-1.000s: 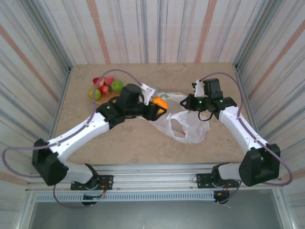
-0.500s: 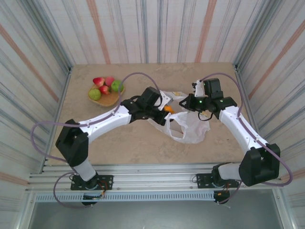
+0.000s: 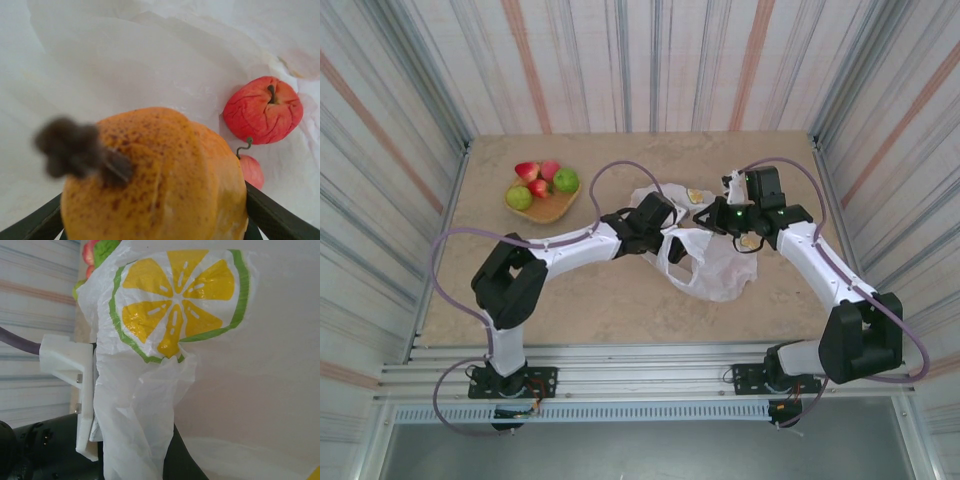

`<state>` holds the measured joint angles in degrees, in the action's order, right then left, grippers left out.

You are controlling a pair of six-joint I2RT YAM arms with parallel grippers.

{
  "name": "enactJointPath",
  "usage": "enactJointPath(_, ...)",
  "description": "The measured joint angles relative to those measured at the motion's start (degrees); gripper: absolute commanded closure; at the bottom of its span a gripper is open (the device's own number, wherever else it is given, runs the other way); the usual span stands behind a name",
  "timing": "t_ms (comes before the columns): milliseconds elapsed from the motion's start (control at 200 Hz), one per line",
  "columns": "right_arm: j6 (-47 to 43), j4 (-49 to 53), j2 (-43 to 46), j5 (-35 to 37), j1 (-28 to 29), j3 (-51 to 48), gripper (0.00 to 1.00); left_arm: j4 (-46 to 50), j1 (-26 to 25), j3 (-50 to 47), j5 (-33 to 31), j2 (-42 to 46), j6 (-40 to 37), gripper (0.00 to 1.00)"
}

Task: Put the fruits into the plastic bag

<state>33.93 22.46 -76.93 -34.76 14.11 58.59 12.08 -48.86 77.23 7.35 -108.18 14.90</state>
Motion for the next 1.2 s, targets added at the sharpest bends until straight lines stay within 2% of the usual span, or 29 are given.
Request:
enactJointPath(491, 0.2, -0.6, 0.0, 0.0, -0.7, -0.2, 1.00, -3.0, 0.0, -0.5, 0.0, -0.2, 0.8, 0.20)
enactJointPath(777, 0.2, -0.6, 0.0, 0.0, -1.5, -0.8, 1.00, -2.9, 0.2, -0.7, 0.2, 0.5, 0.8, 0.18)
enactJointPath(947, 0.1, -0.6, 0.1, 0.0, -2.2, -0.9, 1.00, -2.9, 1.0, -1.8, 1.6, 3.7, 0.9, 0.19)
enactJointPath(1202, -1.1, -0.1, 0.1, 0.0, -2.6, -0.9, 1.00, -3.0, 4.5, -4.3, 6.8, 14.1, 2.1, 0.20)
